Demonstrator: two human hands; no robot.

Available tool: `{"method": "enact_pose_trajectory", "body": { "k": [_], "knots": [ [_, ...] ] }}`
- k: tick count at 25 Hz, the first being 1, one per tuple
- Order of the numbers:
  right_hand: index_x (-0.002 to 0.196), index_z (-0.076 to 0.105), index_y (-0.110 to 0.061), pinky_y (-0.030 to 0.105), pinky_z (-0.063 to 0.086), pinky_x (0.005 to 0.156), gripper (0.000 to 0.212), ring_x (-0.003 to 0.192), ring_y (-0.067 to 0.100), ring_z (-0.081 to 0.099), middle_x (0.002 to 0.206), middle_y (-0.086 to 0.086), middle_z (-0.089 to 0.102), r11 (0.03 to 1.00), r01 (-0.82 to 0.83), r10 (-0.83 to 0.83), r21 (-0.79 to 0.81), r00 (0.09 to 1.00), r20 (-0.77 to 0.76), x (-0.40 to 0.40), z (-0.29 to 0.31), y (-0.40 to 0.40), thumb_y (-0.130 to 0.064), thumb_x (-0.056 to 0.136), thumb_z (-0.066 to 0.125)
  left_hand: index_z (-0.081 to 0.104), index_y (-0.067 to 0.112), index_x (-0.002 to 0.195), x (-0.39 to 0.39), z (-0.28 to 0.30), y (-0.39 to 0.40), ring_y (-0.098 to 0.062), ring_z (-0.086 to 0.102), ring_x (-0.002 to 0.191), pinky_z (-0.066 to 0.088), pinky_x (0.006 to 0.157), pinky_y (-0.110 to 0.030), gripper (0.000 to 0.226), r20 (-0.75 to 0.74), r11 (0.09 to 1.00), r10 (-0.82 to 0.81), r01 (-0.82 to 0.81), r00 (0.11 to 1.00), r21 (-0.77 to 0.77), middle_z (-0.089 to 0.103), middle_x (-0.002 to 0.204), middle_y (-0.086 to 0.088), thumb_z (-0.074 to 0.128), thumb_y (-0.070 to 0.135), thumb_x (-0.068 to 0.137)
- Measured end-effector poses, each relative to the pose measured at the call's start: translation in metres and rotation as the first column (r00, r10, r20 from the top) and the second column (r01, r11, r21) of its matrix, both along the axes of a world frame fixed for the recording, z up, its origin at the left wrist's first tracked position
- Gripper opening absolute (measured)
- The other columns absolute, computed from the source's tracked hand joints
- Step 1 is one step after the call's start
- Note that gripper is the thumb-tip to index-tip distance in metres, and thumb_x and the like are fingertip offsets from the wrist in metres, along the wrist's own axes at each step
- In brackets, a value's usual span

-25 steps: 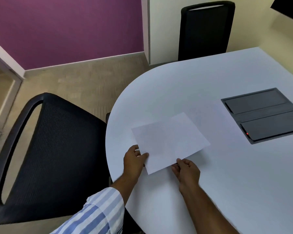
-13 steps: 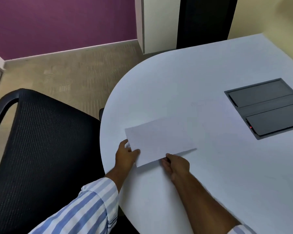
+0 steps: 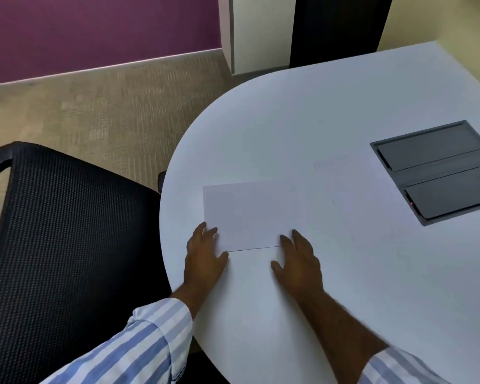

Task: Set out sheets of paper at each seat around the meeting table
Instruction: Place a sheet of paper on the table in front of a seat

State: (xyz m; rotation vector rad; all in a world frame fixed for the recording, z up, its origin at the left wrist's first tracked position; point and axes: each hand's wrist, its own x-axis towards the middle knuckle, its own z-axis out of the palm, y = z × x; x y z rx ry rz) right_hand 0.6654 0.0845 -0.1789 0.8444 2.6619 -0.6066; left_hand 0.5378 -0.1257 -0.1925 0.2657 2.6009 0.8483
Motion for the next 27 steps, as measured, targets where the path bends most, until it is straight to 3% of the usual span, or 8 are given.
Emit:
{"method": "enact_pose_trajectory", "body": {
  "k": [2, 5, 8, 14, 19, 22, 27],
  "knots": [
    [0.166, 0.027, -0.027, 0.043, 0.028, 0.127, 0.078, 0.164, 0.026, 0.011, 0.178, 0.004, 0.011, 0.998, -0.058, 0.057, 0.005, 0.996, 0.068, -0.002, -0.005, 0.007, -0.054, 0.099, 0.057, 0.043, 0.025, 0.156, 0.009, -0.006, -0.007, -0.022, 0.021, 0.158, 0.033, 0.124, -0.045, 0.073, -0.027, 0.986, -0.145, 0.142, 0.989, -0.092, 0.022, 0.172, 0.004, 0.072, 0.041, 0.091],
    [0.163, 0.031, -0.024, 0.046, 0.026, 0.128, 0.077, 0.164, 0.027, 0.011, 0.177, 0.005, 0.013, 0.996, -0.084, 0.083, 0.015, 0.995, 0.046, -0.006, -0.009, 0.014, -0.057, 0.098, 0.057, 0.036, 0.026, 0.160, 0.021, -0.014, -0.012, -0.022, 0.011, 0.162, 0.020, 0.130, -0.048, 0.076, -0.012, 0.946, -0.262, 0.255, 0.965, -0.199, 0.016, 0.175, 0.002, 0.063, 0.052, 0.094],
    [0.159, 0.038, -0.022, 0.046, 0.031, 0.126, 0.075, 0.164, 0.027, 0.013, 0.176, 0.005, 0.019, 0.998, -0.061, 0.061, 0.005, 0.998, 0.013, -0.013, -0.010, 0.020, -0.056, 0.097, 0.061, 0.035, 0.028, 0.160, 0.030, -0.017, -0.016, -0.021, 0.011, 0.162, 0.015, 0.131, -0.047, 0.074, -0.020, 0.948, -0.265, 0.257, 0.964, -0.190, 0.016, 0.175, 0.003, 0.059, 0.054, 0.095],
    [0.159, 0.038, -0.019, 0.048, 0.031, 0.126, 0.076, 0.163, 0.026, 0.012, 0.176, 0.006, 0.019, 0.998, -0.054, 0.054, -0.022, 0.999, 0.004, -0.015, -0.012, 0.022, -0.051, 0.095, 0.066, 0.043, 0.024, 0.156, 0.031, -0.012, -0.012, -0.024, 0.020, 0.159, 0.021, 0.129, -0.046, 0.071, -0.027, 0.960, -0.234, 0.227, 0.972, -0.166, 0.026, 0.172, 0.000, 0.062, 0.052, 0.094],
    [0.156, 0.044, -0.019, 0.042, 0.035, 0.125, 0.073, 0.160, 0.021, 0.024, 0.173, 0.001, 0.027, 0.994, 0.016, -0.033, -0.110, 0.987, -0.157, -0.006, -0.001, 0.026, -0.044, 0.094, 0.072, 0.044, 0.020, 0.155, 0.033, -0.002, -0.007, -0.024, 0.028, 0.156, 0.029, 0.126, -0.045, 0.071, -0.084, 0.983, -0.170, 0.162, 0.982, -0.087, 0.035, 0.167, -0.001, 0.068, 0.046, 0.094],
    [0.151, 0.050, -0.021, 0.042, 0.040, 0.121, 0.065, 0.156, 0.021, 0.032, 0.169, 0.000, 0.035, 0.990, 0.053, -0.078, -0.130, 0.976, -0.201, 0.011, 0.015, 0.041, -0.043, 0.094, 0.073, 0.052, 0.019, 0.149, 0.042, 0.009, 0.013, -0.025, 0.031, 0.153, 0.033, 0.124, -0.047, 0.062, -0.106, 0.985, -0.160, 0.165, 0.981, 0.041, 0.040, 0.163, 0.000, 0.072, 0.039, 0.094],
    [0.131, 0.066, -0.018, 0.037, 0.045, 0.113, 0.040, 0.145, 0.024, 0.047, 0.154, 0.004, 0.052, 0.983, 0.148, -0.176, -0.110, 0.929, -0.324, 0.055, 0.043, 0.083, -0.030, 0.094, 0.075, 0.069, 0.024, 0.125, 0.066, 0.030, 0.064, -0.018, 0.047, 0.138, 0.041, 0.108, -0.030, 0.031, -0.080, 0.959, -0.128, 0.144, 0.989, 0.244, 0.057, 0.144, 0.007, 0.073, 0.030, 0.095]
  ]
}}
